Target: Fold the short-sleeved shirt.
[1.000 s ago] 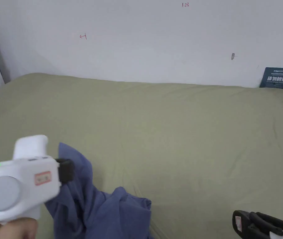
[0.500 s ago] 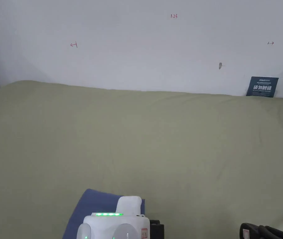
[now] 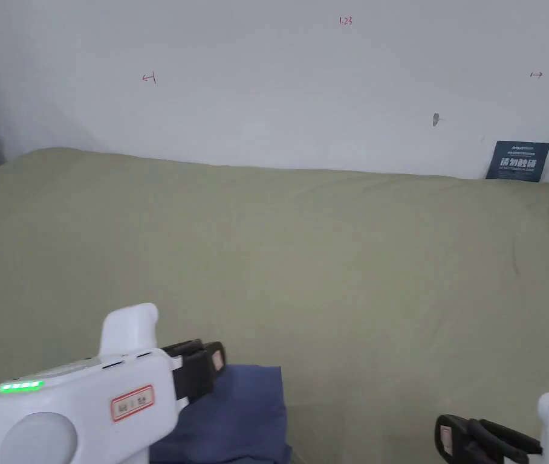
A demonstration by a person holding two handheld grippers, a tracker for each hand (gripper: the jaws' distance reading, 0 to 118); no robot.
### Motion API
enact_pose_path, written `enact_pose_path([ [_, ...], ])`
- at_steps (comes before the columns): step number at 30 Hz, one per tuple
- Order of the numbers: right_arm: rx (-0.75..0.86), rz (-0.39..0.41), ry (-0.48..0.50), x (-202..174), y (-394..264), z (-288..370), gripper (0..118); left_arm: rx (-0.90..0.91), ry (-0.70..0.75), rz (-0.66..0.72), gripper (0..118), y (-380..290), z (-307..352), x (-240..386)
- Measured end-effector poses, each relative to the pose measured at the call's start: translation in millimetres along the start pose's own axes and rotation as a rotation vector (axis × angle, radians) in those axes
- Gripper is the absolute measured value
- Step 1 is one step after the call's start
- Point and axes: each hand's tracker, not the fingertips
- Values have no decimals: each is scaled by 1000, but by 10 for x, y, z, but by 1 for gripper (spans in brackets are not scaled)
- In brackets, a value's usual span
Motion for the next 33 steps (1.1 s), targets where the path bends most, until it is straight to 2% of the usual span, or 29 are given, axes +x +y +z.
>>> enact_pose_path([
  [4,-7,-10,126,-149,11,-473,2,18,109,-67,0,-58,139,-336],
  [8,-51,-68,426,-401,-27,-1280,2,-9,124,49,0,-235,165,-512],
  [10,-108,-113,521,-592,-92,-1694,2,-19,117,94,0,-319,168,-561],
  [13,-149,-37,538,-873,-205,-2037,2,-38,152,78,0,-372,207,-651],
  [15,-164,-43,538,-957,-265,-2120,2,-55,181,73,0,-375,240,-695],
  [18,-152,-100,548,-924,-321,-2008,2,-27,188,57,0,-366,200,-694],
  [21,-40,-165,552,-704,-272,-1694,2,-31,31,52,0,-364,-68,-567],
  [23,32,-172,491,-554,-143,-1437,2,-54,-59,78,0,-484,-399,-411],
  [26,105,-149,455,-351,53,-1095,2,-150,-187,189,0,-800,-835,-109],
  [28,137,-119,426,-261,173,-923,2,-228,-211,170,0,-1090,-992,26],
  [29,149,-108,415,-226,226,-859,2,-243,-173,150,0,-1225,-1021,92],
  [31,155,-84,387,-187,300,-790,2,-301,-276,196,0,-1468,-1030,248],
  [33,160,-85,391,-177,342,-767,2,-319,-275,188,0,-1631,-1040,378],
])
